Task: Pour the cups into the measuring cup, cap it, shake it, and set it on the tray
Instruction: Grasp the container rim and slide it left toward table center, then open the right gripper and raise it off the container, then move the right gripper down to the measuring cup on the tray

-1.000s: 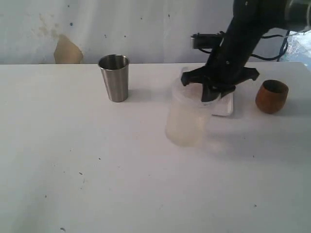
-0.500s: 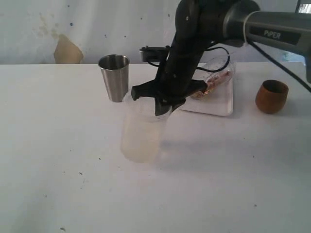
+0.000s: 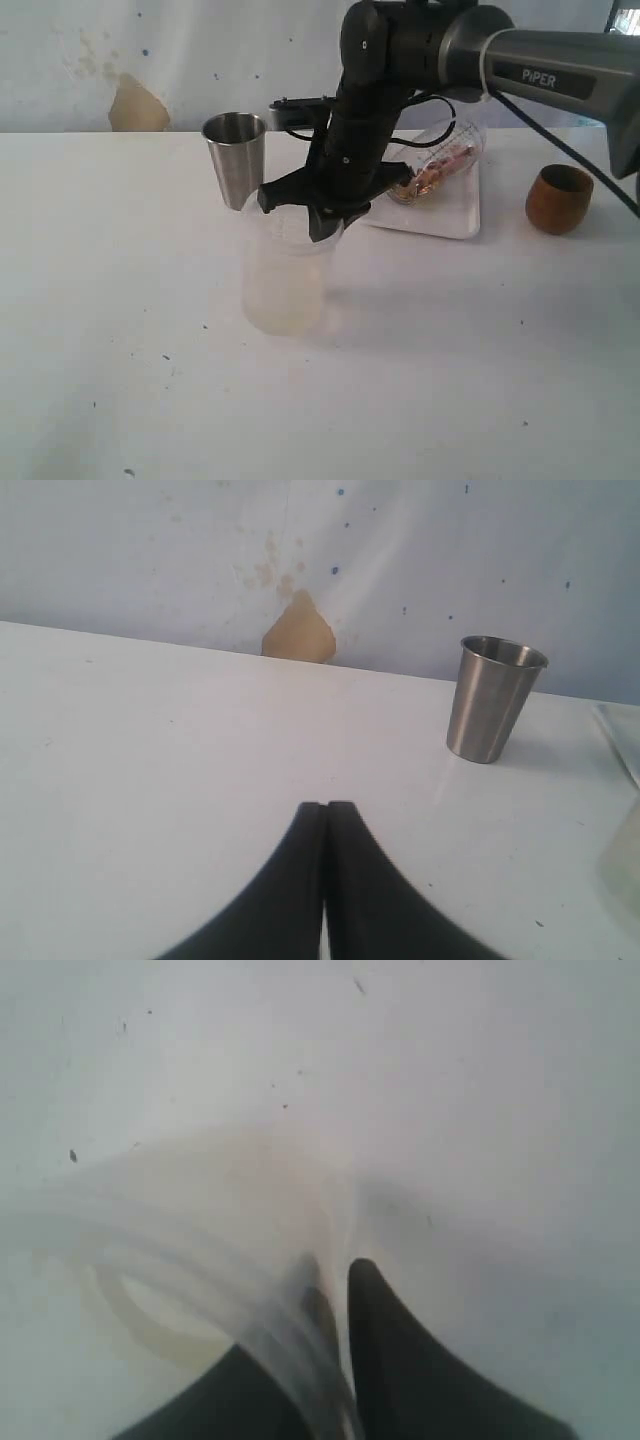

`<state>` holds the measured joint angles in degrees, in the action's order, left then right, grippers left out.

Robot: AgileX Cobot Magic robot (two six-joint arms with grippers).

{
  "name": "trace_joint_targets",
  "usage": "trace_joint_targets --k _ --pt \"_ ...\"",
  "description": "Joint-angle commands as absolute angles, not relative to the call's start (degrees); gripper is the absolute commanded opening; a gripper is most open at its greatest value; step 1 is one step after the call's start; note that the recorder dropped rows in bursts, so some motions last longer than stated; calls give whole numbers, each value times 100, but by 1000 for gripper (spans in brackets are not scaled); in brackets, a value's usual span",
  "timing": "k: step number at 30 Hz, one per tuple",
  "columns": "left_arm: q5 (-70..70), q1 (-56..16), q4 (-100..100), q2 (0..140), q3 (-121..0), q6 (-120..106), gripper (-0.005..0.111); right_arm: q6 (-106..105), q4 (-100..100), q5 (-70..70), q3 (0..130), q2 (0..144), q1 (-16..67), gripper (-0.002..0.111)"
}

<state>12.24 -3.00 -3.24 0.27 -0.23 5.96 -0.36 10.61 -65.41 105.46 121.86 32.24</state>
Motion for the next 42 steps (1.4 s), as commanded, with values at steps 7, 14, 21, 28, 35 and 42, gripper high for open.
trace_joint_targets --k 7,14,21,28,35,42 --pt "1162 -293 -312 0 0 603 0 -193 902 -6265 10586 12152 3391 51" --pt "1162 -293 -312 0 0 603 0 31 402 -6316 10859 12072 3345 57" --pt "1162 -293 -312 0 0 603 0 0 386 -6812 11273 11822 3311 60" --pt "1162 -293 -312 0 0 603 0 1049 -894 -6996 11671 11220 2740 60" --pt "1162 -293 -312 0 0 603 0 2827 -736 -6599 10980 11230 1184 60" --pt "1162 -293 -312 0 0 603 0 3686 -66 -4119 10381 11922 1084 60"
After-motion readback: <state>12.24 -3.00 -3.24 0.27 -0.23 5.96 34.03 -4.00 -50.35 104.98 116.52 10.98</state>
